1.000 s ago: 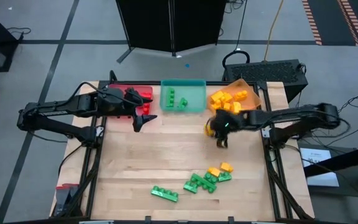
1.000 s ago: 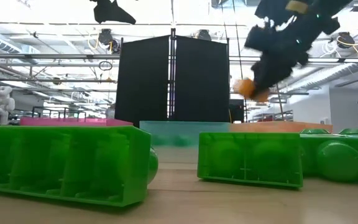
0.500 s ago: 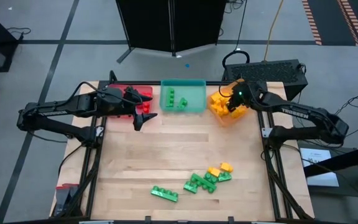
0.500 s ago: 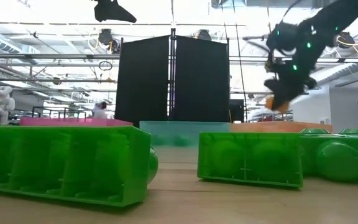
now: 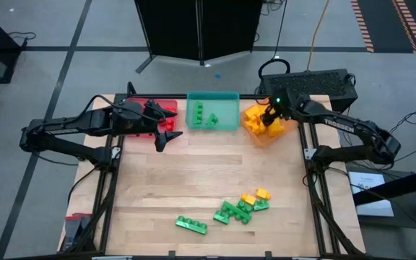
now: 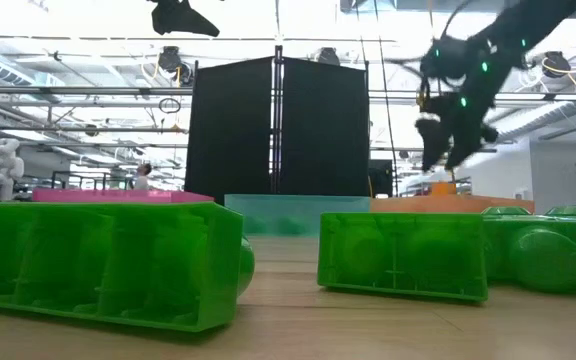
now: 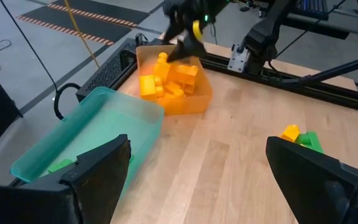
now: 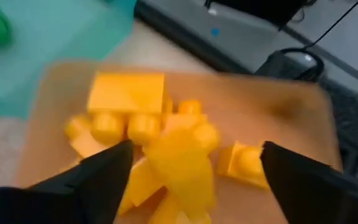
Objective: Sort blocks
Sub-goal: Put the yellow game piece into the orange bin
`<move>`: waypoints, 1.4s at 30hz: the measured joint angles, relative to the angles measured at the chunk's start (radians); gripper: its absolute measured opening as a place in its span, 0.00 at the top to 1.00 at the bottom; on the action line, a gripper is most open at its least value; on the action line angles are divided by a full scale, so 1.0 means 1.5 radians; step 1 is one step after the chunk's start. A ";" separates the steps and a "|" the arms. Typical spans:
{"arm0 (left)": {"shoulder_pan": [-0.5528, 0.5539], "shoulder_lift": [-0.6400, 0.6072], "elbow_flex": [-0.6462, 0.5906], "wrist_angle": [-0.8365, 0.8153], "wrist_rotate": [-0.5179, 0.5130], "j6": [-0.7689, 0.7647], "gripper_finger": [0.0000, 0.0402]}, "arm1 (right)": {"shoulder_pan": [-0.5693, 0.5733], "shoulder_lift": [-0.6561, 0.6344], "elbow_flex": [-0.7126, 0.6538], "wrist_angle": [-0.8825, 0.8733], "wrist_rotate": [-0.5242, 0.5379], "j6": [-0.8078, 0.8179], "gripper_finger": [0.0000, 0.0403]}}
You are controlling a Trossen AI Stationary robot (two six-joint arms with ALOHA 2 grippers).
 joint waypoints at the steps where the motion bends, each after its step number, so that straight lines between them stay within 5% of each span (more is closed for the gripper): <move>1: -0.001 0.000 0.000 0.000 0.000 0.000 0.07 | 0.000 -0.004 0.022 -0.021 0.006 0.000 0.11; 5: -0.001 0.000 0.000 -0.002 0.003 -0.003 0.07 | 0.004 -0.024 0.110 -0.102 -0.002 -0.016 0.08; 10: -0.016 -0.003 0.000 -0.010 0.010 -0.013 0.07 | 0.066 -0.085 0.174 -0.160 -0.182 -0.022 0.13; 14: -0.031 -0.005 0.000 -0.020 0.007 -0.016 0.07 | 0.156 -0.128 0.175 -0.255 -0.223 0.027 0.16; 19: -0.050 -0.007 0.000 -0.020 0.002 -0.017 0.07 | 0.321 -0.178 0.104 -0.359 -0.227 0.184 0.16; 25: -0.058 -0.007 0.000 -0.020 -0.003 -0.018 0.07 | 0.542 -0.236 -0.024 -0.227 -0.217 0.434 0.16; 33: -0.058 -0.007 0.000 -0.020 -0.003 -0.018 0.07 | 0.775 -0.118 -0.074 -0.102 -0.099 0.573 0.16; 42: -0.058 -0.007 0.000 -0.019 -0.008 -0.018 0.07 | 0.841 0.074 -0.073 -0.080 -0.070 0.581 0.16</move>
